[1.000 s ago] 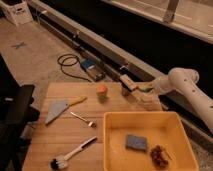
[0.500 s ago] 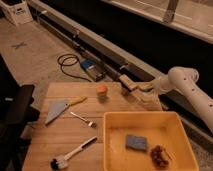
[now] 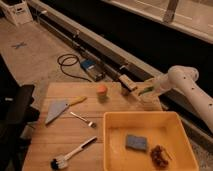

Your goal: Place pepper in paper cup

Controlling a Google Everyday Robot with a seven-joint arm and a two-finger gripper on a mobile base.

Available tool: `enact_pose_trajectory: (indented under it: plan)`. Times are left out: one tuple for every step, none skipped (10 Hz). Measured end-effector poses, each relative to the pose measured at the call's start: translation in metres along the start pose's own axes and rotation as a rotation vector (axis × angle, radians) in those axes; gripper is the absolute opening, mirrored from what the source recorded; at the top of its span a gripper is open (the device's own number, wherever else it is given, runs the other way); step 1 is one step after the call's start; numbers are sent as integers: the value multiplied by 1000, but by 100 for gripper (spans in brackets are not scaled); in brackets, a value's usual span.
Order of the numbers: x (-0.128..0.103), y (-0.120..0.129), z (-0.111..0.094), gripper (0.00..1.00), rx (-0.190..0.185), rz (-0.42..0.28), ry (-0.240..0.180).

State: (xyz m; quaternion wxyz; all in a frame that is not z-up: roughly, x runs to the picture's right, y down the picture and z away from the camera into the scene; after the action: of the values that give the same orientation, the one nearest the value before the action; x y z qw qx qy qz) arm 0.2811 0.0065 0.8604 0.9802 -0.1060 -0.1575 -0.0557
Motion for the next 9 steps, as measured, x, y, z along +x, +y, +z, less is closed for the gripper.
enact_pose_trajectory:
  plan:
    - [-2, -4, -3, 62, 6, -9, 3]
    - [-4, -9, -9, 62, 15, -22, 9]
    - [-6, -17, -18, 62, 27, -39, 17]
    - [-8, -23, -25, 62, 37, -53, 24]
    - [-11, -32, -35, 62, 51, -75, 37]
    - [-14, -38, -42, 62, 60, -91, 49]
    - [-15, -43, -50, 62, 67, -104, 63]
    - [-15, -48, -61, 62, 74, -116, 84]
    - [-15, -51, -74, 62, 80, -123, 106]
